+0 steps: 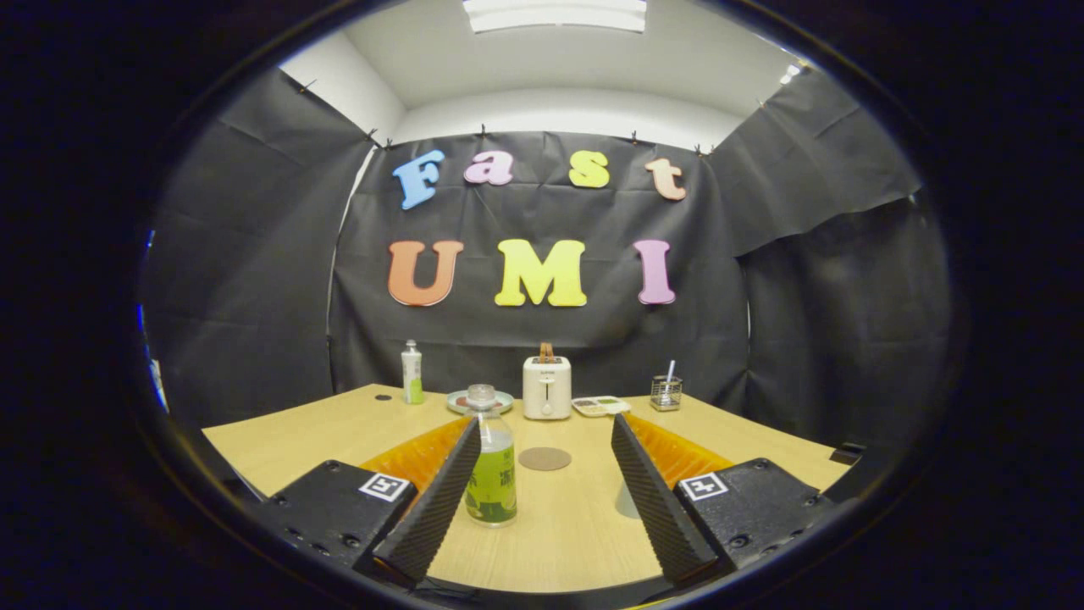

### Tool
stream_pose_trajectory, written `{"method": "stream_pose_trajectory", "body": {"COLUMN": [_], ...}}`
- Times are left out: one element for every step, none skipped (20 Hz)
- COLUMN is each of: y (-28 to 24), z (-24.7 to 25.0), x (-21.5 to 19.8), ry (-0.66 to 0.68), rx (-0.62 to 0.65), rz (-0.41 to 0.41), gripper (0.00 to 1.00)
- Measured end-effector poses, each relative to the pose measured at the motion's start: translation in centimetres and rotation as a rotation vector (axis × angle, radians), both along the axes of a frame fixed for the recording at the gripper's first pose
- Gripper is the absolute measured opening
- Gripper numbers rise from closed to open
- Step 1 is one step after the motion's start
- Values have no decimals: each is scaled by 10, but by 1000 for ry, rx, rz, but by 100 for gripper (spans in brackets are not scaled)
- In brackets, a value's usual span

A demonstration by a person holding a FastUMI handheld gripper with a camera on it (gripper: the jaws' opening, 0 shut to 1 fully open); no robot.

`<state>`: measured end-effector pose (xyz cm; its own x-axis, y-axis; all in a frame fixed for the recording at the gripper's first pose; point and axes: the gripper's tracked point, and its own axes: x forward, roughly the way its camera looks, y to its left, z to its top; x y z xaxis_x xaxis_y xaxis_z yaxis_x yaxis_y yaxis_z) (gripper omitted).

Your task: Take the bottle from table, then pour the juice into the cup, finally place the bottle on the coaster

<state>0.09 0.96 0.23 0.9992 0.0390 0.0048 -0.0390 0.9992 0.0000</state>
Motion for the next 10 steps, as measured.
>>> {"method": "stream_pose_trajectory", "body": {"y": [0, 1, 1, 1, 0, 1, 1, 2, 4, 7], "z": [-2, -3, -6, -8, -10, -13, -15, -17, -19, -19], "x": [1, 2, 4, 6, 7, 9, 10, 12, 13, 14], "ry": [1, 6, 15, 25, 35, 46, 55, 62, 67, 68], "rx": [1, 2, 5, 11, 15, 18, 21, 27, 33, 39], "rz": [3, 5, 6, 5, 4, 6, 8, 13, 23, 36], "gripper": [100, 100, 100, 100, 100, 100, 100, 100, 100, 100]}}
